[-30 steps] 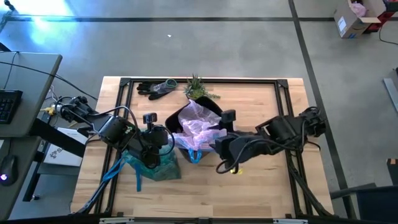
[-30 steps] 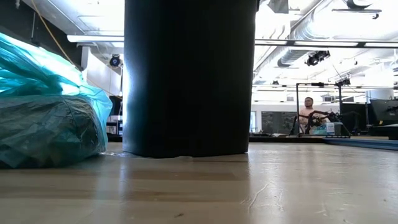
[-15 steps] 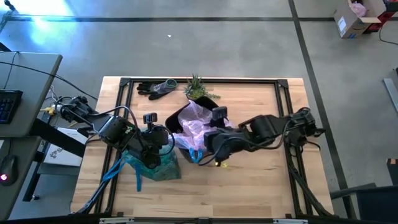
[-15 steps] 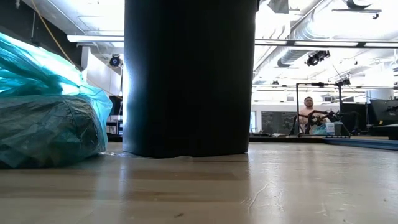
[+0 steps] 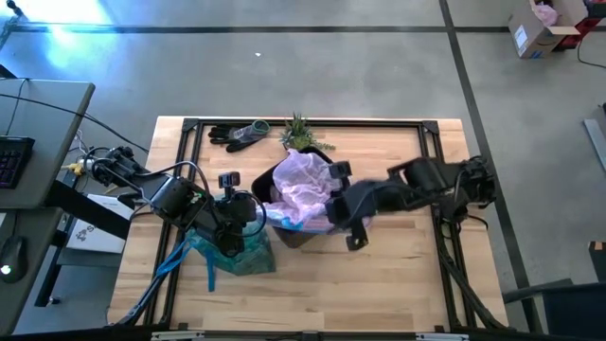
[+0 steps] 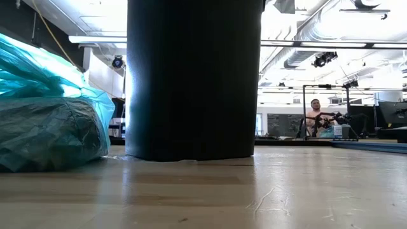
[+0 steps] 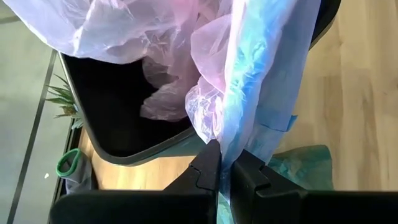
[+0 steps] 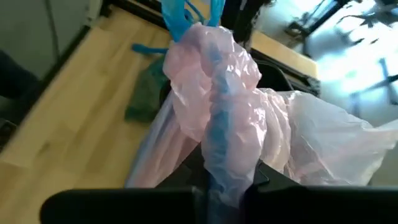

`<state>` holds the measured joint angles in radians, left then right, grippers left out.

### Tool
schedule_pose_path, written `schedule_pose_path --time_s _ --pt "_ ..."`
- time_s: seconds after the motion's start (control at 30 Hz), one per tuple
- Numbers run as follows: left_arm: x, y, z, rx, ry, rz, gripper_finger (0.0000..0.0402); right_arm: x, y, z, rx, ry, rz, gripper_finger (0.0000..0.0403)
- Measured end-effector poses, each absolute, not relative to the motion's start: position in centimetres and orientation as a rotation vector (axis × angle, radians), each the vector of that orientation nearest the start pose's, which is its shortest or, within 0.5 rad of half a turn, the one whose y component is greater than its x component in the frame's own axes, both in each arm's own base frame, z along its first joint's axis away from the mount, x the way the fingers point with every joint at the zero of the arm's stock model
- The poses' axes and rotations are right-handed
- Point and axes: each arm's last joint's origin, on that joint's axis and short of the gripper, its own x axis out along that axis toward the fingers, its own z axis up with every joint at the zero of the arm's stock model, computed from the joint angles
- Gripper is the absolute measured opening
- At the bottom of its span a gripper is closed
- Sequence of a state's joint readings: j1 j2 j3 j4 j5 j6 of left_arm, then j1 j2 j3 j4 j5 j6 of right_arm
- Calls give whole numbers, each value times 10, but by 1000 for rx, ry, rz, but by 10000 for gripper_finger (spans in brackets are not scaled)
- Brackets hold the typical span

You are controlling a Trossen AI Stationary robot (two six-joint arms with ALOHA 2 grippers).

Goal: Place trash/remove bag and relplace
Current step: Put the pink trash bag into the trash bin

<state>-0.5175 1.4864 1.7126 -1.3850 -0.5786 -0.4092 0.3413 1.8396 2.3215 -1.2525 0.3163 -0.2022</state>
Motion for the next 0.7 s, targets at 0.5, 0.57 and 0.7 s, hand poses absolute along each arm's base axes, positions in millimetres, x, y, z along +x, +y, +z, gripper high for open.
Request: schedule_pose_path --time_s 0.5,0.57,0.7 --pt "240 -115 399 299 880 242 0 336 -37 467 -118 727 90 0" --pt "242 -112 400 303 868 258 0 335 -56 467 -79 721 91 0" --pt "246 -103 401 308 859 315 0 336 -90 459 22 721 114 0"
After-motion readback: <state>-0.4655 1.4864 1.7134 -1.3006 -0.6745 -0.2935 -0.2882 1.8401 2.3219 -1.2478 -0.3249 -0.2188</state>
